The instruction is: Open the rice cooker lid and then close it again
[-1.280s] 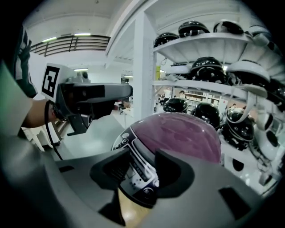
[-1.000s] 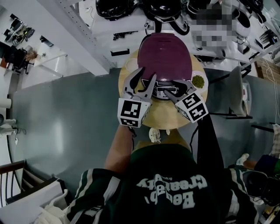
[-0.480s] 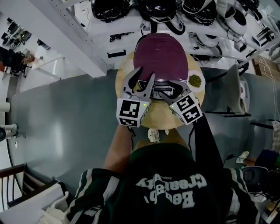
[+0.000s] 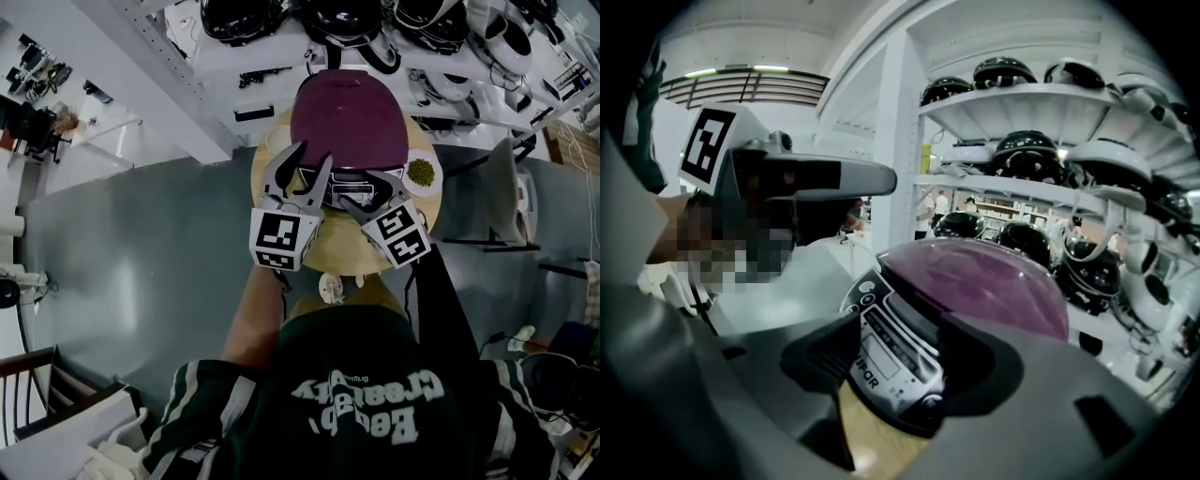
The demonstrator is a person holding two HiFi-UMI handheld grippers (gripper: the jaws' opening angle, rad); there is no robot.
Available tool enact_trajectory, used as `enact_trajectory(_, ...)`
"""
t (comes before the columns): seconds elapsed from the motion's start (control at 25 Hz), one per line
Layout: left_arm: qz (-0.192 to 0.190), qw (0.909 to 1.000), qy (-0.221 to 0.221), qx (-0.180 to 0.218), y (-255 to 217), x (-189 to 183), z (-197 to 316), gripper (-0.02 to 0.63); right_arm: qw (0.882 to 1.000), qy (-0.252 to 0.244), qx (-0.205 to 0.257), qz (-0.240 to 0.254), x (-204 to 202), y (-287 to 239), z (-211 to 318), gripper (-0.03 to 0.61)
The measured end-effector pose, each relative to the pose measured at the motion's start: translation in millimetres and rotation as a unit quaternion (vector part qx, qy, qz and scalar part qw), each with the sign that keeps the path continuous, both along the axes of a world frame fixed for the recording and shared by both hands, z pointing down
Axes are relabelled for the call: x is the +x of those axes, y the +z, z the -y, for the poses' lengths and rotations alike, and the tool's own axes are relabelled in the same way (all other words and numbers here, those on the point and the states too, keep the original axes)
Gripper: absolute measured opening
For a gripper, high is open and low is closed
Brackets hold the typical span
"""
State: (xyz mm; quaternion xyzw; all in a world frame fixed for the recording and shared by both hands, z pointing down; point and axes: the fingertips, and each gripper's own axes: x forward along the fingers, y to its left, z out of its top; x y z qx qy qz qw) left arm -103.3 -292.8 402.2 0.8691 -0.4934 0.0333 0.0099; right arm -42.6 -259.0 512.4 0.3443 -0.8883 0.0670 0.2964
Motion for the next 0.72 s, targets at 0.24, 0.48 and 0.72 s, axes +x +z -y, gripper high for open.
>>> enact_trajectory(0.24, -0.002, 1.0000, -0.002, 0.001, -1.2, -2.0, -1.4, 0.149, 1.000, 0.002, 0.000, 0.003, -0.3, -0.7, -1.4, 0.268)
enact_trajectory(0.48, -0.003, 1.0000, -0.001, 0.000, -0.9, -1.9, -0.8, 0.150, 1.000, 0.002, 0.005, 0.007, -1.1, -1.0, 1.7, 0.269)
enact_trajectory(0.72, -0.003, 1.0000, -0.005, -0.001, 0.4, -4.0, -0.7, 0.149, 1.000, 0.004, 0.003, 0.003, 1.9, 1.5, 1.1, 0.268)
